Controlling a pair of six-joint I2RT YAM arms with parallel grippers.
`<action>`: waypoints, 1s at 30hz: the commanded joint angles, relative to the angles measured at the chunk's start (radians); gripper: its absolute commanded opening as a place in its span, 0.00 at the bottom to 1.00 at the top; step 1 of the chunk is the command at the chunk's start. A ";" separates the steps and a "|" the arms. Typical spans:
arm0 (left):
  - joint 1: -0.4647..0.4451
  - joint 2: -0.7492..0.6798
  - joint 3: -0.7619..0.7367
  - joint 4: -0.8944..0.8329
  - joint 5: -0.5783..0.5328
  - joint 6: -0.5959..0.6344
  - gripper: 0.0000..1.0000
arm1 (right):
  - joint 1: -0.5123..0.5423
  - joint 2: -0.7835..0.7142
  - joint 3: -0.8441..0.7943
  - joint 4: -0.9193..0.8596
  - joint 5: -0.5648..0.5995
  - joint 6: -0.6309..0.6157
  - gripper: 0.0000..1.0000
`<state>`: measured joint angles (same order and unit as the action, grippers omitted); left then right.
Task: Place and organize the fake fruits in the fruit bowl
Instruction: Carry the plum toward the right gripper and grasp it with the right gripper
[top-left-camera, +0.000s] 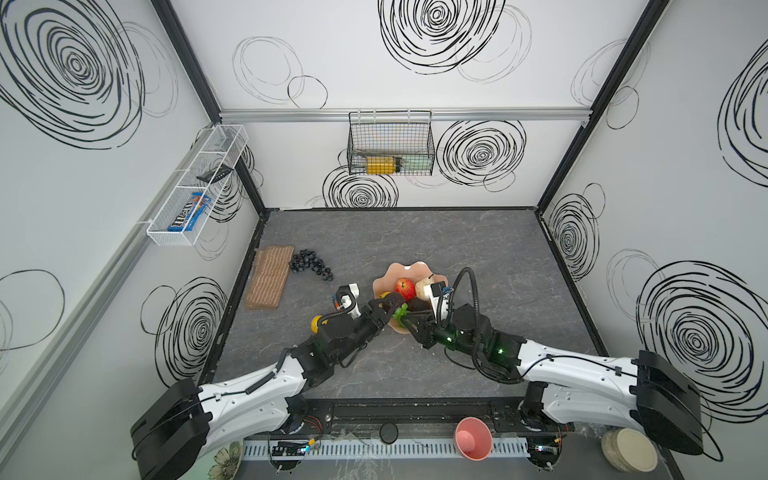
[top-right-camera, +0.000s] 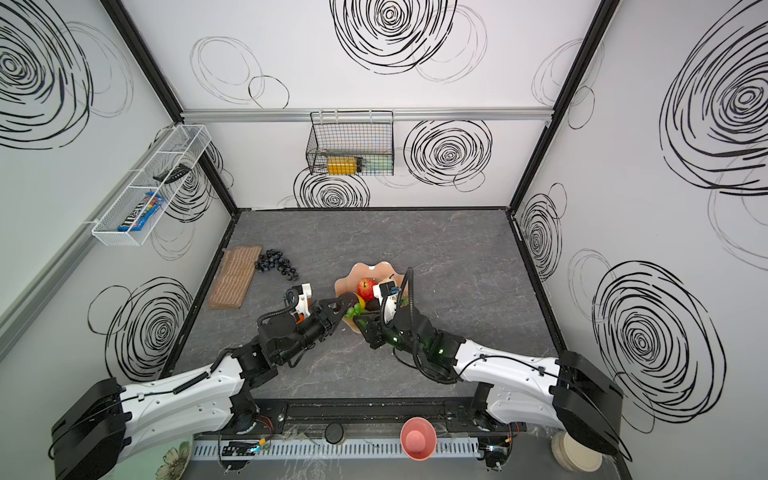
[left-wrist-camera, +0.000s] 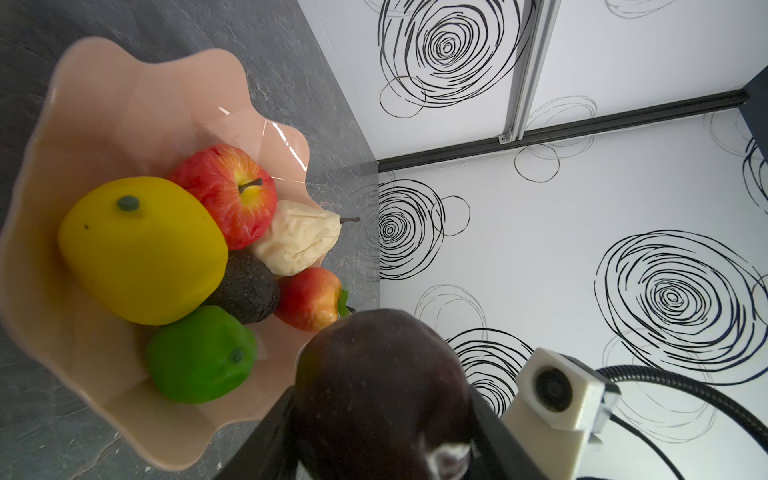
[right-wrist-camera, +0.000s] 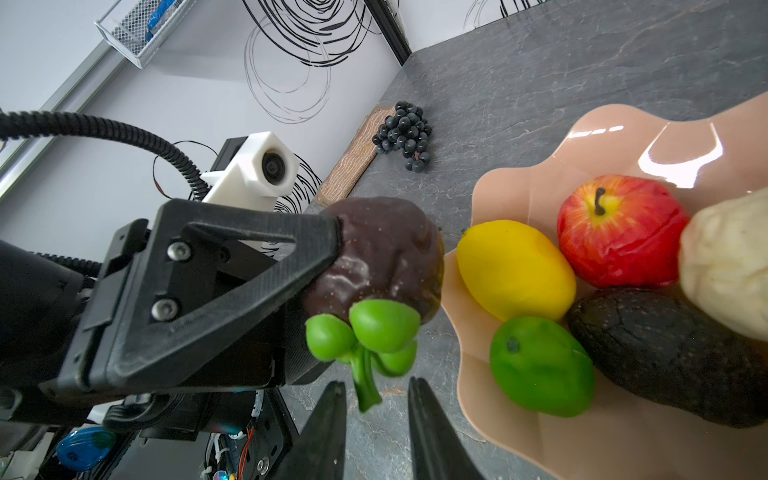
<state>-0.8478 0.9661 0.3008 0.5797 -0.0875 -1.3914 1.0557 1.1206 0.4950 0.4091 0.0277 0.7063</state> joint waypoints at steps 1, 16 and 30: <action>-0.013 0.003 -0.007 0.075 -0.015 -0.016 0.57 | 0.005 0.001 0.030 0.035 -0.005 0.001 0.28; -0.024 0.027 -0.014 0.100 -0.019 -0.009 0.61 | 0.006 -0.010 0.038 0.012 0.000 -0.005 0.11; 0.155 -0.111 0.009 -0.136 0.037 0.175 0.95 | -0.060 -0.058 0.134 -0.208 0.077 -0.018 0.07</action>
<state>-0.7502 0.9215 0.2974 0.5186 -0.0624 -1.3174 1.0294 1.0801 0.5793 0.2779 0.0834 0.6968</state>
